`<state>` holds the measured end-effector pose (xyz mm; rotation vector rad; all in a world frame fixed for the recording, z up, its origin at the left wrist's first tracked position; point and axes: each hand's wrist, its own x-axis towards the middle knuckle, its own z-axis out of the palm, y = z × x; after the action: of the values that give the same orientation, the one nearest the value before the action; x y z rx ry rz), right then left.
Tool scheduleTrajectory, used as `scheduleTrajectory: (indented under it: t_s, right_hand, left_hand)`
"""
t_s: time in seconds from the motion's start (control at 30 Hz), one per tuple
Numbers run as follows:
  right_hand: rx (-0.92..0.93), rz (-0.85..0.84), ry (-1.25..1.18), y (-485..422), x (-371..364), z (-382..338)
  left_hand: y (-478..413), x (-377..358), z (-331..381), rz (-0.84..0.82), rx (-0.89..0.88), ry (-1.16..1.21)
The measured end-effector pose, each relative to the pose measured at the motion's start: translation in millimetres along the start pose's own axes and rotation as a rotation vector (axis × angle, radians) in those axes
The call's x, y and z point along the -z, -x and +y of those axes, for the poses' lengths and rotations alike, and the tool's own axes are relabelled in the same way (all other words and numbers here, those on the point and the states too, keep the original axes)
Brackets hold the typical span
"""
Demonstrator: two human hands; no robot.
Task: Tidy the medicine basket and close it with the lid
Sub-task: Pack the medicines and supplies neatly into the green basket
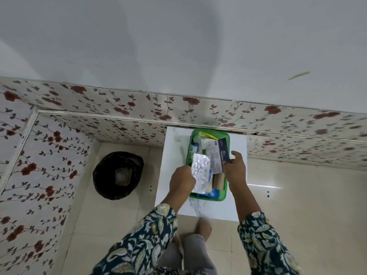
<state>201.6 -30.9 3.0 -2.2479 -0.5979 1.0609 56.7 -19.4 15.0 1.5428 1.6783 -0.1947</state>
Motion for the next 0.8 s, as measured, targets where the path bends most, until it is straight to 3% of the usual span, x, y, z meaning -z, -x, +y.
scheduleTrajectory:
  t_s: [0.1, 0.27, 0.4, 0.47, 0.6, 0.67, 0.8]
  right_hand:
    - [0.087, -0.002, 0.066, 5.5, -0.2, 0.8]
    - [0.178, 0.128, 0.024, 14.5, -4.0, 2.5]
    - [0.153, 0.256, -0.091, 8.1, -6.2, -5.2]
    - [0.131, 0.222, -0.116, 1.9, -7.5, -9.3]
    - [0.128, 0.096, 0.236, 1.1, -16.8, -9.6]
    - [0.24, 0.091, 0.438, 3.0, -20.3, -6.5]
    - [0.424, -0.163, 0.722, -0.3, -25.8, 1.7]
  left_hand:
    - [5.7, -11.1, 1.0, 0.065, -0.006, -0.098]
    - [16.2, -33.1, 5.5, 0.245, -0.206, -0.367]
    - [8.8, -48.2, 0.2, 0.191, -0.338, -0.451]
    - [3.8, -52.7, -6.8, 0.113, -0.394, -0.502]
    - [-2.4, -56.8, -17.9, 0.052, -0.451, -0.579]
    - [-3.8, -58.7, -21.2, 0.061, -0.478, -0.604]
    - [-8.9, -61.2, -26.6, 0.06, -0.525, -0.598]
